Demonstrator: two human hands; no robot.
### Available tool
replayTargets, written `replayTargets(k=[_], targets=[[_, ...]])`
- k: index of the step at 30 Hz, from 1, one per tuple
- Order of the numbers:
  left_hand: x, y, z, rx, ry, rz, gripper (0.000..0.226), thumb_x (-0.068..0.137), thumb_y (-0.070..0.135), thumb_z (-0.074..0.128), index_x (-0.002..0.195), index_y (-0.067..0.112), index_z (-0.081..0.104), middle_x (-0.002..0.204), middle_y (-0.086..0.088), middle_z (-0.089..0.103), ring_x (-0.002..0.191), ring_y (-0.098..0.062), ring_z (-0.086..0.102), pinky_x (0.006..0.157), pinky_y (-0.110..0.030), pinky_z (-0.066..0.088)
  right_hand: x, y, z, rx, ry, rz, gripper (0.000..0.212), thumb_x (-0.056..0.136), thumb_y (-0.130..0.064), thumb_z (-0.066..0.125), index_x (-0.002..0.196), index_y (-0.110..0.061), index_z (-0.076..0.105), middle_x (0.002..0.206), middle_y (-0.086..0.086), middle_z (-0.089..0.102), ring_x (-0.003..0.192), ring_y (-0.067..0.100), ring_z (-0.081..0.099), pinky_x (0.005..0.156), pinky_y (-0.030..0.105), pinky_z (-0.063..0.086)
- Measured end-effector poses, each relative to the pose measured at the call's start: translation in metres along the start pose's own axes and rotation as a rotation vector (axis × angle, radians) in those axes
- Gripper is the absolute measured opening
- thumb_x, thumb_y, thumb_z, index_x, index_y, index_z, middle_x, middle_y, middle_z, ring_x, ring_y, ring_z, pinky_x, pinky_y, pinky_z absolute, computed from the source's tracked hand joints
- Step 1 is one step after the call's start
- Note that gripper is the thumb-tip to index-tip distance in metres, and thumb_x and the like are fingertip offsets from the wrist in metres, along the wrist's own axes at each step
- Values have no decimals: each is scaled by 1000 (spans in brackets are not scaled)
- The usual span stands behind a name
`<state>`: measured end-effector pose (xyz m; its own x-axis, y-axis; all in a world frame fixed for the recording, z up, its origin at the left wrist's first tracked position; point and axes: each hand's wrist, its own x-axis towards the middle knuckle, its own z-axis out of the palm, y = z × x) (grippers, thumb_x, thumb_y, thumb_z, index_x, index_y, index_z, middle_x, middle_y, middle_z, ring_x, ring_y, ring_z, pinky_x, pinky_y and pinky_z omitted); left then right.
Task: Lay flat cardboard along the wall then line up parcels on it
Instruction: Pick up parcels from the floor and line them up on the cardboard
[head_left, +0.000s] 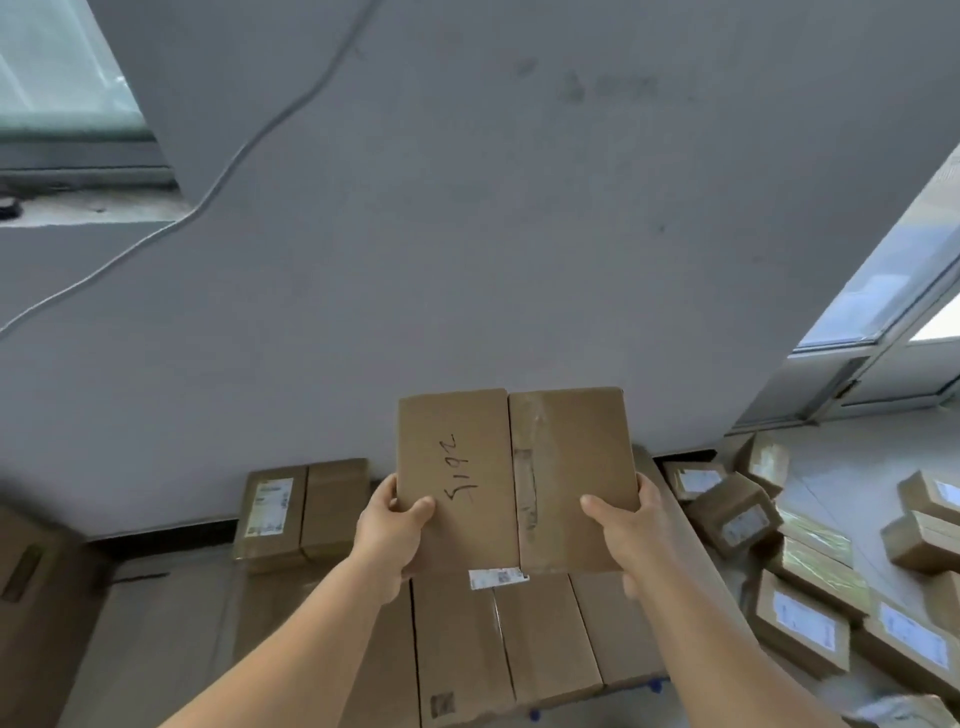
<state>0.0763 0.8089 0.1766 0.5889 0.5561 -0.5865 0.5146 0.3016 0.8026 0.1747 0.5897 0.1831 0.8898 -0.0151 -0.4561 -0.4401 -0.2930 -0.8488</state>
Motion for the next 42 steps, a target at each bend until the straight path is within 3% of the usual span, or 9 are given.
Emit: replayTargets(k=[10,13,18,25,28,32,36,39,42], targets=[[101,-24,0,16,239,-62,52,94,23,56,139,33,33,122,4,53,103,-21,53,83,-40,48,113,14,83,-95,-184,52,64,86,-15,69,141,-26,38,114,-2,61,102,23,61,94,45,51],[135,-46,11,4,267,-112,56,94,23,55,143,32,29,122,6,51,104,-20,53,80,-37,47,158,35,101,-138,-232,86,64,84,-14,70,139,-26,40,111,-2,63,100,24,63,93,48,52],[196,-97,29,-2,289,-190,65,93,18,58,148,27,25,136,0,50,114,-22,52,97,-38,45,223,87,131,-255,-260,125,65,84,-14,71,141,-20,40,116,3,61,103,26,60,95,46,50],[278,-158,35,37,243,-274,80,88,9,64,151,25,17,139,-1,48,121,-20,49,99,-29,37,294,175,181,-391,-278,158,53,83,-18,72,131,-19,49,109,1,64,90,21,59,75,30,46],[310,-180,34,97,218,-274,93,82,4,70,152,25,14,139,0,48,115,-14,48,93,-21,34,314,214,200,-341,-289,263,56,79,-22,76,129,-24,51,108,-4,66,95,20,63,85,39,53],[348,-209,32,314,173,-224,113,75,5,75,152,33,-3,156,0,20,137,-19,33,110,-33,30,335,246,225,-260,-326,295,69,76,-16,79,135,-24,45,110,-4,66,99,20,64,94,43,51],[362,-225,33,745,118,-91,98,87,13,66,149,42,-4,156,7,-24,146,-23,13,111,-33,29,336,252,245,-322,-416,179,99,75,-7,76,149,-36,18,135,-8,50,110,15,57,91,33,49],[367,-229,28,1112,139,47,79,93,20,57,150,40,6,157,5,-21,146,-28,-3,117,-40,15,328,250,254,-530,-505,-5,100,82,-1,66,152,-41,6,154,-11,16,106,8,48,80,16,40],[377,-226,24,1306,98,185,72,97,19,50,151,37,6,160,2,-9,147,-23,-5,118,-38,2,325,248,261,-718,-568,-137,85,89,-4,59,149,-43,14,159,-8,3,111,12,52,85,15,35]])
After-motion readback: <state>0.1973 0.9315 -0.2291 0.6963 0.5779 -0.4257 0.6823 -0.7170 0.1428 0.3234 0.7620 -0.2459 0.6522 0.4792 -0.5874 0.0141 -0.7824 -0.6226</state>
